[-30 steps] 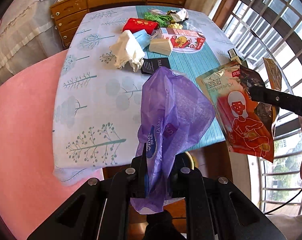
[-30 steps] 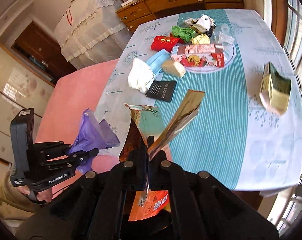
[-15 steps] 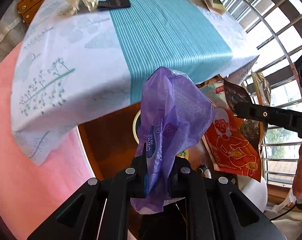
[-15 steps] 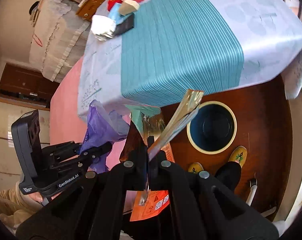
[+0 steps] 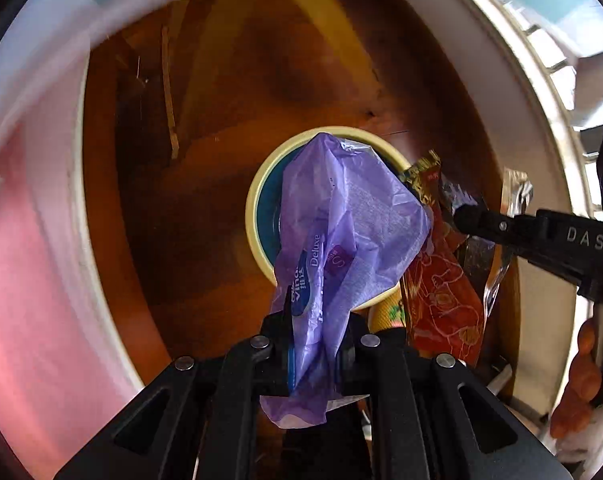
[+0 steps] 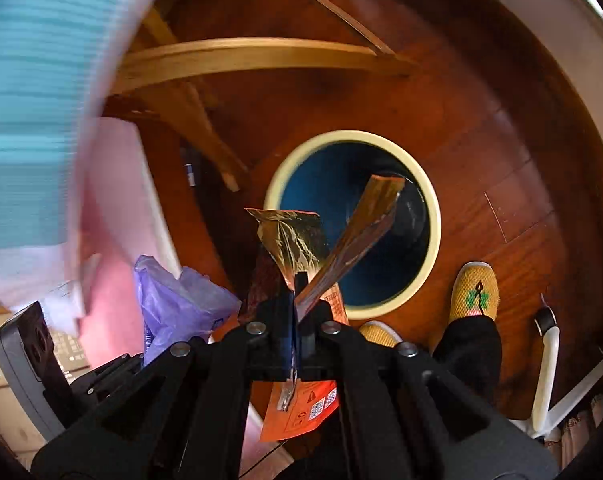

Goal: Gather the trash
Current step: 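Lift the purple bag and orange packet and carry both over the bin, then open both tools to drop the bag and packet into the bin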

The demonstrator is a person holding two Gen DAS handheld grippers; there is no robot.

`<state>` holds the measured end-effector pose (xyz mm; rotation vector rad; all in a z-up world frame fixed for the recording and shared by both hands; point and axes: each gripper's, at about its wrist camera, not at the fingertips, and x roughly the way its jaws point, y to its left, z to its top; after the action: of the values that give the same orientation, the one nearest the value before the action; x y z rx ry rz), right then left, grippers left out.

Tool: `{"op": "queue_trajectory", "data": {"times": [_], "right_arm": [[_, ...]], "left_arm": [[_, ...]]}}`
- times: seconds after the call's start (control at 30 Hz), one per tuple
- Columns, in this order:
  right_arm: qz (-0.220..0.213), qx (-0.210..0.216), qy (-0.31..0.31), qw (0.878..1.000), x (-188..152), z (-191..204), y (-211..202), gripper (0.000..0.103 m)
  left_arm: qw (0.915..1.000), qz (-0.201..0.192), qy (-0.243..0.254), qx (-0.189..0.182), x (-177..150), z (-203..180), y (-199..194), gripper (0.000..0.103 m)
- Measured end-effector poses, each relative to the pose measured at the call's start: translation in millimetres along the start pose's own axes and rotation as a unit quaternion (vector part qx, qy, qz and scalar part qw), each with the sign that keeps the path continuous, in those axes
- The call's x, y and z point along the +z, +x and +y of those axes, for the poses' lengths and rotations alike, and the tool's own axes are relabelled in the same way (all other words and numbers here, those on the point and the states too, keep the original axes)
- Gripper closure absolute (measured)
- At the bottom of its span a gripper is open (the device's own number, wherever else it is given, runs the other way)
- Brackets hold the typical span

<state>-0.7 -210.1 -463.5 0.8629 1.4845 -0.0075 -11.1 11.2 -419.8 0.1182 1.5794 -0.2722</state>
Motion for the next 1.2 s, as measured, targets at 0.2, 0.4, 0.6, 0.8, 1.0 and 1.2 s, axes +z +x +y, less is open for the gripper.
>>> {"op": "queue_trajectory", "data": {"times": [0.2, 0.4, 0.6, 0.8, 1.0, 1.2], "right_arm": [[-0.002, -0.015, 0.005, 1.000, 31, -38, 69, 0.103], [-0.001, -0.029, -0.011, 1.000, 53, -57, 112, 0.103], [0.019, -0.067, -0.038, 0.997, 64, -54, 136, 0.063], [0.019, -0.082, -0.074, 0.994, 62, -43, 139, 0.062], [0.011, -0.081, -0.092, 0.992, 52, -28, 124, 0.062], [-0.005, -0.080, -0.106, 0.991, 36, -11, 71, 0.062]], "left_arm": [[0.9998, 0.003, -0.019, 0.011, 8, -5, 73, 0.091], [0.9997, 0.005, -0.011, 0.021, 23, -20, 122, 0.084], [0.9993, -0.005, 0.000, 0.036, 38, -26, 139, 0.014], [0.9989, -0.003, 0.008, 0.047, 50, -26, 146, 0.014], [0.9985, -0.010, 0.010, 0.054, 53, -24, 131, 0.014], [0.9981, -0.027, 0.009, 0.055, 52, -8, 89, 0.014]]}}
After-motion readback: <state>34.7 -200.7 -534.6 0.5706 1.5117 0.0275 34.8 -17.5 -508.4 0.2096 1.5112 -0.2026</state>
